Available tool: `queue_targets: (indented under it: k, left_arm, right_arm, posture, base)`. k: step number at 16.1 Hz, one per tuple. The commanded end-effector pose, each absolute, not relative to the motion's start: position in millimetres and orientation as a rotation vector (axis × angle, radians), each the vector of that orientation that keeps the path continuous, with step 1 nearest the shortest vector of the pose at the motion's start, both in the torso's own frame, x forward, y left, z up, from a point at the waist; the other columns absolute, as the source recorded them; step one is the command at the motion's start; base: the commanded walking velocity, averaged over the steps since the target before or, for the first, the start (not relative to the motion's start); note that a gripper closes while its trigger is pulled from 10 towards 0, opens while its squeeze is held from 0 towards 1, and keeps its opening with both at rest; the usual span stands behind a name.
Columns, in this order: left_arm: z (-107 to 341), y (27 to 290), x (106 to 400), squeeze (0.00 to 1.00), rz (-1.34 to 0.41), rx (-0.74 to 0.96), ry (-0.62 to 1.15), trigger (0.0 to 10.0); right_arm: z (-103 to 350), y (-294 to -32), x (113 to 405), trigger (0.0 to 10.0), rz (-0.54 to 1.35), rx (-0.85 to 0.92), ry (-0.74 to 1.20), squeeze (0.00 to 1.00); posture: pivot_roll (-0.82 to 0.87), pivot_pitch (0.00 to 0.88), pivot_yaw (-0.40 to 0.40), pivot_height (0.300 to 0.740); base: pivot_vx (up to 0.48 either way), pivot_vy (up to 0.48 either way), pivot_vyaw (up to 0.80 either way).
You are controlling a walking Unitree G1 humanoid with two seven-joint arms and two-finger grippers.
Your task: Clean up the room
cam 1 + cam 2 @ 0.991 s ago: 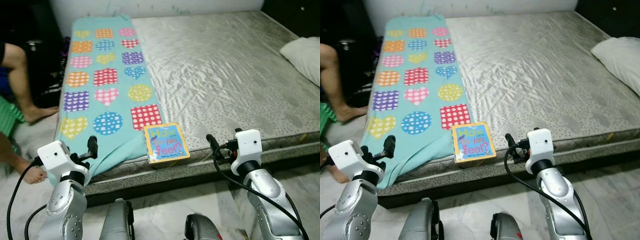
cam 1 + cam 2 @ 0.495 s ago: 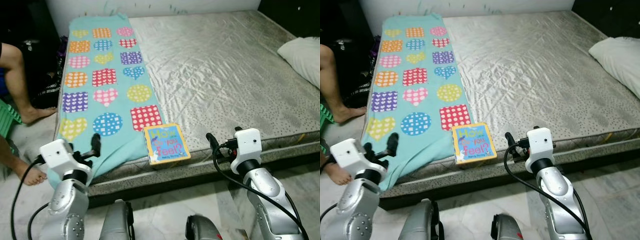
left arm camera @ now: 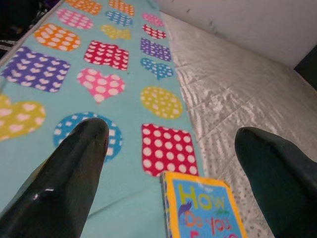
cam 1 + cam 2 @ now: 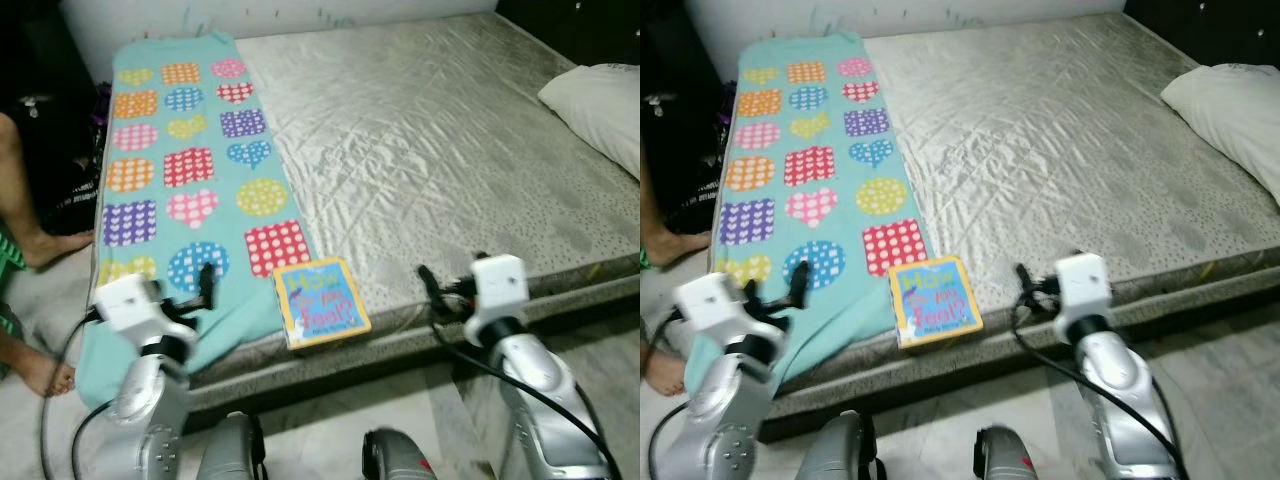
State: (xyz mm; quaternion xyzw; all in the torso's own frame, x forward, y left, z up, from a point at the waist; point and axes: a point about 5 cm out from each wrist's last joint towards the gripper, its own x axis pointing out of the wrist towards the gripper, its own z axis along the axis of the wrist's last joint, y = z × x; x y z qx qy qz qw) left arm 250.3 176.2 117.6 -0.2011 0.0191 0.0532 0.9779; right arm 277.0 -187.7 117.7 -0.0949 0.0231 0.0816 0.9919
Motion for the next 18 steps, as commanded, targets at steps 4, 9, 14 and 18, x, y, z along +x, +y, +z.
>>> queue_targets:
  k: [4,9,14,18]
  left_arm:
    - [117,185,250,0.00,0.136,-0.389,0.049,10.0]
    - [115,182,251,0.00,0.142,-0.393,0.059,10.0]
    - [113,187,248,0.00,0.178,-0.400,0.072,10.0]
    - [109,193,243,0.00,0.198,-0.390,0.082,10.0]
  right_arm:
    - [119,-183,277,10.0,0.173,-0.189,0.034,0.00]
    - [118,-184,275,10.0,0.172,-0.195,0.036,0.00]
    - [116,-190,267,10.0,0.184,-0.219,0.058,0.00]
    - [115,-192,269,10.0,0.190,-0.244,0.068,0.00]
  posture:
    - [-0.06,0.166,-0.001,0.650]
    - [-0.06,0.174,-0.006,0.650]
    - [-0.07,0.214,-0.018,0.610]
    - [-0.08,0.225,-0.026,0.600]
  base:
    - [0.233,0.000,0.00]
    - [0.000,0.000,0.00]
    - [0.000,0.000,0.00]
    - [0.000,0.000,0.00]
